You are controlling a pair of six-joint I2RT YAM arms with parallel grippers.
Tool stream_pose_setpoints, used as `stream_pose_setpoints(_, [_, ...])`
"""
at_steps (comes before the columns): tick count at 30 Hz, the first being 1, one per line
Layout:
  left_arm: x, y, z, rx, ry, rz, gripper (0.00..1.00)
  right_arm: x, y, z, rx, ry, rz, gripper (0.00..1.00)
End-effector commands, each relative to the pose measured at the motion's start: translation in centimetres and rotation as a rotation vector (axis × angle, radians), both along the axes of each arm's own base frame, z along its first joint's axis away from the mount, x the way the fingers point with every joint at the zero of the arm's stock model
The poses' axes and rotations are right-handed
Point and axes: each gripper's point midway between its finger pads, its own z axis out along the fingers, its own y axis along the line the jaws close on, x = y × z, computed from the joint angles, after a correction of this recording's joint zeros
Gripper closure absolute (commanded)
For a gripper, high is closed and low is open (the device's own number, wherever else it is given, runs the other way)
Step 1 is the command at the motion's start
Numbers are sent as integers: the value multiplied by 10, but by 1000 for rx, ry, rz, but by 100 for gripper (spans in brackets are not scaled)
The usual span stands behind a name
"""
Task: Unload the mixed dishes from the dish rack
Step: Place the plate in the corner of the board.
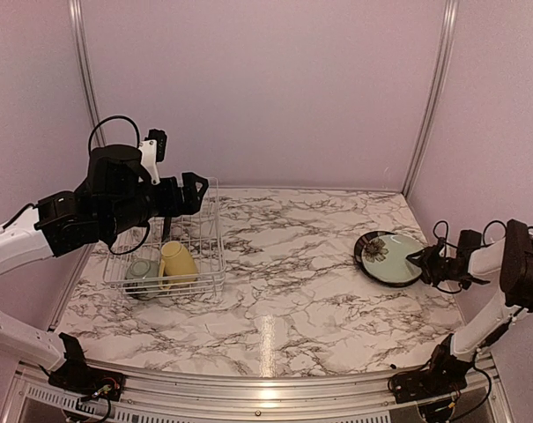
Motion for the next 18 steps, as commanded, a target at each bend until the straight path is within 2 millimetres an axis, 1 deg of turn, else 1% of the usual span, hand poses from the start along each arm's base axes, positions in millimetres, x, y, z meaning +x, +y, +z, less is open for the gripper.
stream_pose_setpoints(1, [1,0,-5,11,12,2,1,7,-7,15,-88,-45,19,54])
stream_pose_setpoints(4, [2,-1,-5,10,14,-1,1,2,-10,17,-128,-28,11,46])
stream_pose_setpoints(8, [2,2,-6,9,16,10,1,-7,-13,18,-161,10,-6,40])
stream_pose_setpoints(13, [-1,6,-5,8,13,18,1,-13,-12,22,-173,19,-5,39])
stream_pose_setpoints(18, [-1,9,-6,9,15,21,1,-18,-8,30,-173,9,4,39])
